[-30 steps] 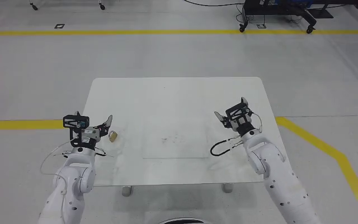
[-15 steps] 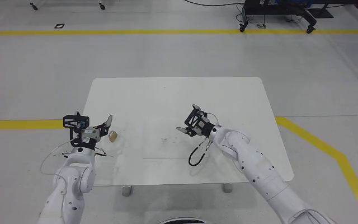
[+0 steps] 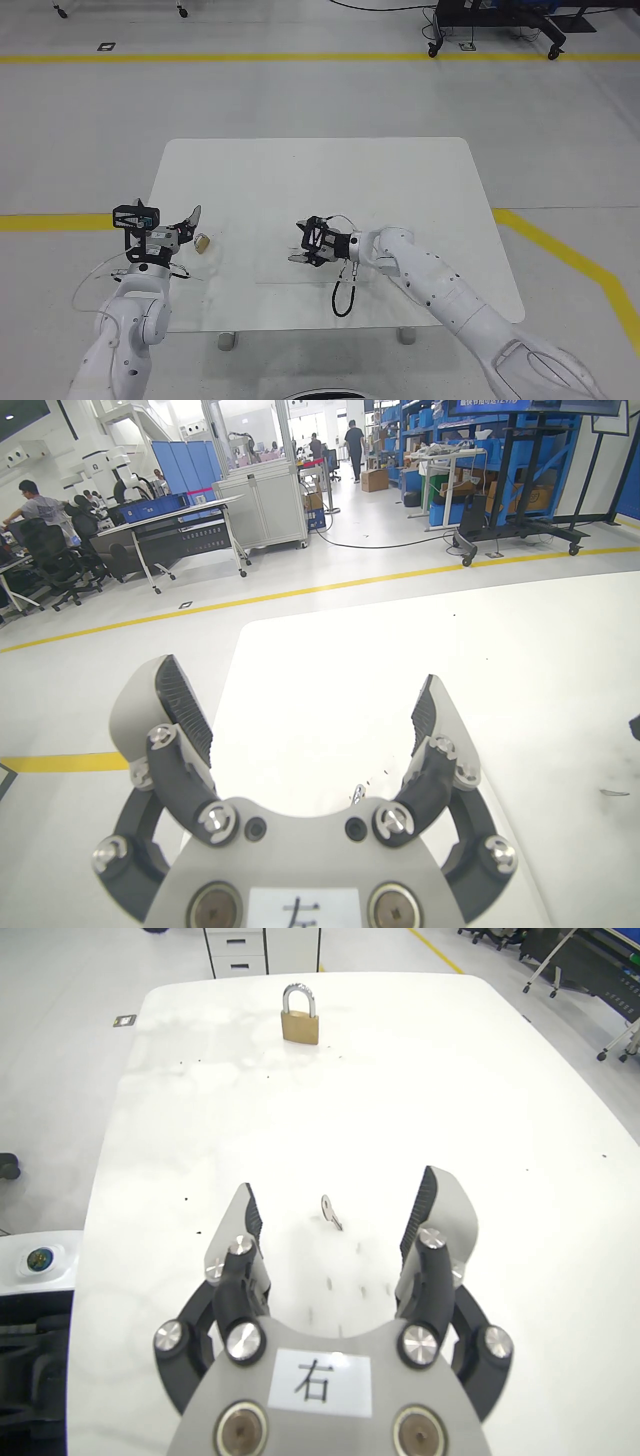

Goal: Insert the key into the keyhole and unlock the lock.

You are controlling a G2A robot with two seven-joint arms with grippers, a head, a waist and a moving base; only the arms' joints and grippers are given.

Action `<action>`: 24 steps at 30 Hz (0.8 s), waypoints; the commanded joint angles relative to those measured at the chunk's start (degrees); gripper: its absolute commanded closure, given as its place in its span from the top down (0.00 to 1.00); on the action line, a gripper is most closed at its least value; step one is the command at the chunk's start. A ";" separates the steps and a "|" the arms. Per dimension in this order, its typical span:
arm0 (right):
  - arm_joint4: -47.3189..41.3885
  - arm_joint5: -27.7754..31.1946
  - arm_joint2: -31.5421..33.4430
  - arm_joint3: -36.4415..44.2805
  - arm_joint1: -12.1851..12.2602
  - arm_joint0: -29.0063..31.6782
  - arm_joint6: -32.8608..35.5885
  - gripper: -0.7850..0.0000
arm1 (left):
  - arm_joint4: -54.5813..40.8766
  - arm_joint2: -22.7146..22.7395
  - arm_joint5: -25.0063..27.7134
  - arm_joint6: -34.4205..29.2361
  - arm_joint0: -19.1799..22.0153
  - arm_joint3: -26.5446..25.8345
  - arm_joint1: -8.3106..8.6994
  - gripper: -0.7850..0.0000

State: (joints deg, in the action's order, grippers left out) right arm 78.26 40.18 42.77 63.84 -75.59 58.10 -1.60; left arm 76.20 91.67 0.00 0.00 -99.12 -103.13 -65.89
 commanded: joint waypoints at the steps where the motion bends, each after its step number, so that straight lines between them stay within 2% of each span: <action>1: 0.96 0.41 -1.46 -1.51 -0.57 -1.29 0.08 0.42 | 0.00 0.00 0.00 0.00 0.00 0.00 0.00 1.00; 4: 2.99 -0.17 -3.09 -3.09 -1.24 -2.65 0.12 0.38 | 0.00 0.00 0.00 0.00 0.00 0.00 0.00 1.00; 10: 6.92 -2.25 -5.51 -4.49 -2.17 -3.78 -0.93 0.41 | 0.00 0.00 0.00 0.00 0.00 0.00 0.00 1.00; 12: 8.00 -2.84 -6.00 -4.97 -2.38 -4.04 -1.45 0.24 | 0.00 0.00 0.00 0.00 0.00 0.00 0.00 1.00; 13: 8.24 -2.90 -6.16 -5.16 -2.47 -4.15 -1.80 0.00 | 0.00 0.00 0.00 0.00 0.00 0.00 0.00 1.00; 19: 10.19 -4.10 -5.72 -4.98 -2.33 -4.39 -3.41 0.00 | 0.00 0.00 0.00 0.00 0.00 0.00 0.00 1.00; 24: 12.09 -3.86 -3.18 -1.79 -0.92 -3.31 -5.52 0.00 | 0.00 0.00 0.00 0.00 0.00 0.00 0.00 1.00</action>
State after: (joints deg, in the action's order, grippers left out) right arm 89.97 36.19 38.88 61.20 -76.89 54.44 -6.62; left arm 76.20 91.67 0.00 0.00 -99.12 -103.13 -65.89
